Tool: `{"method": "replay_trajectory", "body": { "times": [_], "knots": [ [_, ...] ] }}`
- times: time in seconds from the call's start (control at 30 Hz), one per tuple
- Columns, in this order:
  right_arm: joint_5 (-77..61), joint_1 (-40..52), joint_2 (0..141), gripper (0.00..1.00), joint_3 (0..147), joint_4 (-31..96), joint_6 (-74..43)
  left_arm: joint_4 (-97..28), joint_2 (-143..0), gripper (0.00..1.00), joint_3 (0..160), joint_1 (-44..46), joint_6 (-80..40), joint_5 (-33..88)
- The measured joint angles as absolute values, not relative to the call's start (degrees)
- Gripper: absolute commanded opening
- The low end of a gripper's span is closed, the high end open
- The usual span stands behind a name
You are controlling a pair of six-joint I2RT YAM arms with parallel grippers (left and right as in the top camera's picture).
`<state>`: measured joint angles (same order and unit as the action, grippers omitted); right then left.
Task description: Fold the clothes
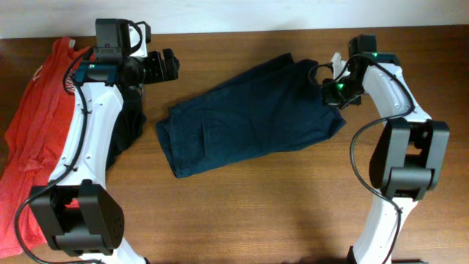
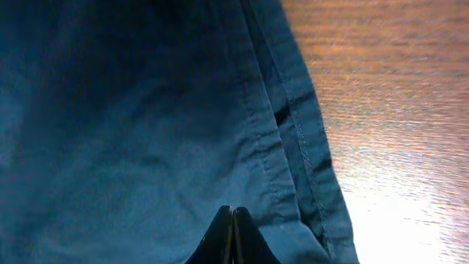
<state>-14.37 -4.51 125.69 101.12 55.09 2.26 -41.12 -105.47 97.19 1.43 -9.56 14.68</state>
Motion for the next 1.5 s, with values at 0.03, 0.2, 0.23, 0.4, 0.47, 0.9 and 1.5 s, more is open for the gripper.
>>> {"method": "replay_trajectory", "body": {
  "times": [0.03, 0.2, 0.23, 0.4, 0.47, 0.9, 1.5],
  "knots": [
    [-14.2, -4.5, 126.1, 0.04, 101.1, 55.0, 2.1, -40.8, -105.5, 0.99, 97.2, 1.5, -9.3, 15.1],
    [-12.6, -4.4, 128.1, 0.04, 101.1, 55.0, 1.1, -38.9, -105.5, 0.99, 97.2, 1.4, -6.4, 19.1],
    [-12.1, -4.3, 128.4, 0.04, 101.1, 55.0, 0.8, -38.7, -105.5, 0.99, 97.2, 1.4, -5.9, 19.6],
    [-9.9, -4.3, 128.9, 0.04, 101.1, 55.1, -1.5, -38.1, -105.5, 0.99, 97.2, 1.4, -4.7, 21.3],
    [-9.2, -4.3, 128.9, 0.04, 101.0, 55.0, -2.3, -38.1, -105.5, 0.99, 97.2, 1.4, -4.4, 21.7],
    [-6.8, -4.1, 128.0, 0.04, 96.5, 54.8, -7.2, -38.1, -105.5, 0.99, 97.2, 1.4, -4.1, 22.1],
    [-2.5, -5.0, 127.7, 0.04, 94.5, 71.2, -15.8, -41.8, -105.5, 0.99, 97.2, 1.4, -4.1, 22.1]
  ]
}}
